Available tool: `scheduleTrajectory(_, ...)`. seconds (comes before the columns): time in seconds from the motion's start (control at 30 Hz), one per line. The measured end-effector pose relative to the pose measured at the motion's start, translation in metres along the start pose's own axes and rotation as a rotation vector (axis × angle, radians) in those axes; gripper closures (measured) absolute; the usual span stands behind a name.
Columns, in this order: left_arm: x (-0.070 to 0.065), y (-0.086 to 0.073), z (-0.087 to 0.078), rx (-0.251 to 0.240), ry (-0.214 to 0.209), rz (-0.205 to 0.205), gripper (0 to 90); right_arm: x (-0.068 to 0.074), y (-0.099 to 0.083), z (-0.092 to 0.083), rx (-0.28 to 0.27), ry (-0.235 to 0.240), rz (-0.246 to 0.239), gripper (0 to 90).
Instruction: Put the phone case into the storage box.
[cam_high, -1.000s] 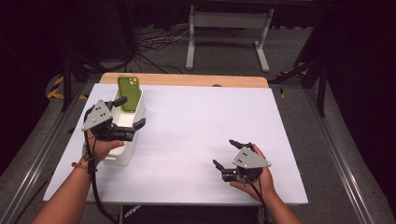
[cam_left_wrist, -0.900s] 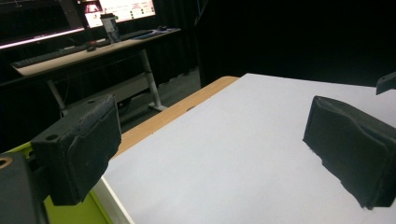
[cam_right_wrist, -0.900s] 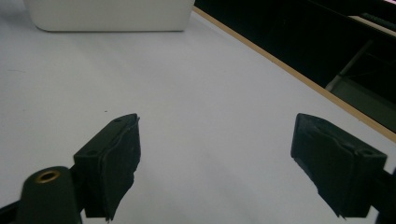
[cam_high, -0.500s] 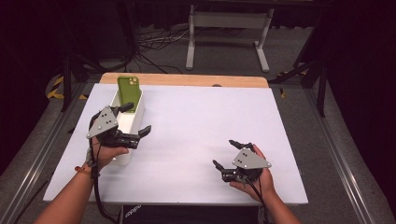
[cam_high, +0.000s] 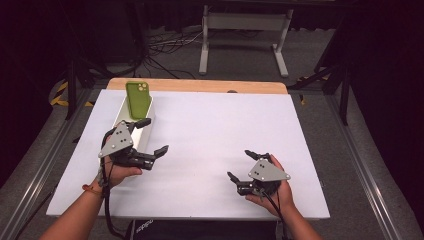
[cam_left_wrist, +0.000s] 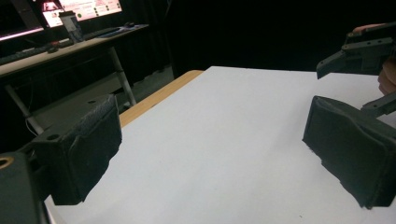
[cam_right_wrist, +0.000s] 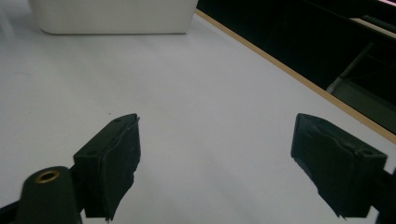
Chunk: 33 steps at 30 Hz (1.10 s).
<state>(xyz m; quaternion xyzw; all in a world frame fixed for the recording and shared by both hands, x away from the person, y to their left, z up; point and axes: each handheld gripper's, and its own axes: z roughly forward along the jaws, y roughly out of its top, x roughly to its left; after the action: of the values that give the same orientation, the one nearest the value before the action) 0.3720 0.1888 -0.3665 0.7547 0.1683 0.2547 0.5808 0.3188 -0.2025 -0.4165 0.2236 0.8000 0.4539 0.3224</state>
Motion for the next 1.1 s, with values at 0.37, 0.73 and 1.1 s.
scheduleTrajectory(0.37,-0.011,-0.004,0.002,0.016,-0.021,0.015,4.2,-0.001,0.001,-0.002,-0.002,-0.007,-0.003,16.5)
scheduleTrajectory(0.73,-0.028,-0.007,0.004,0.035,-0.056,0.043,4.0,0.001,0.000,-0.004,-0.001,-0.008,-0.007,16.5)
scheduleTrajectory(1.1,-0.042,-0.012,0.005,0.053,-0.090,0.061,3.8,0.001,0.000,-0.007,-0.008,-0.011,0.000,16.1)
